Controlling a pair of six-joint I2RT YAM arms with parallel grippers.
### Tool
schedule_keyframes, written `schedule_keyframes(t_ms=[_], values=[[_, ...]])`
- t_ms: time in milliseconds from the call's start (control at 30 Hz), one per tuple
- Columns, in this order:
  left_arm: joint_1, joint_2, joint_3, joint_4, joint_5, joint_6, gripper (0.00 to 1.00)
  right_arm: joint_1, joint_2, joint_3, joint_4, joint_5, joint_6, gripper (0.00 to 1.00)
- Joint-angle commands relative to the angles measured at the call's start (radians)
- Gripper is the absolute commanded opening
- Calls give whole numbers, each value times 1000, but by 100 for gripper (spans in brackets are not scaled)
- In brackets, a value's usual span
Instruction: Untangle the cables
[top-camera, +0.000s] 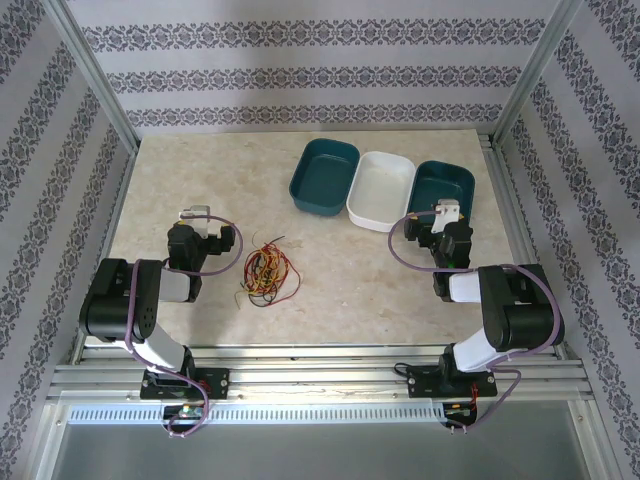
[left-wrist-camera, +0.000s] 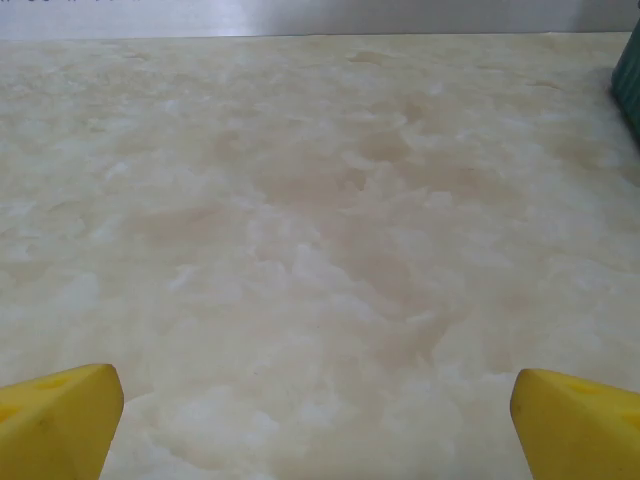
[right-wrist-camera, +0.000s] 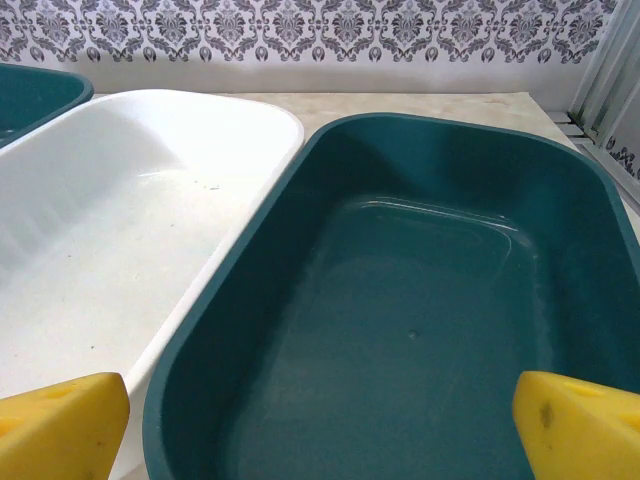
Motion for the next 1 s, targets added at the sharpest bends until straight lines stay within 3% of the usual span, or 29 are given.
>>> schedule_keyframes(t_ms=[0,967], values=[[3,-10,9,-7,17,8,99,1,4,9,7,-2,6,98],[3,-9,10,-9,18,7,99,1,5,8,8,0,5,98]])
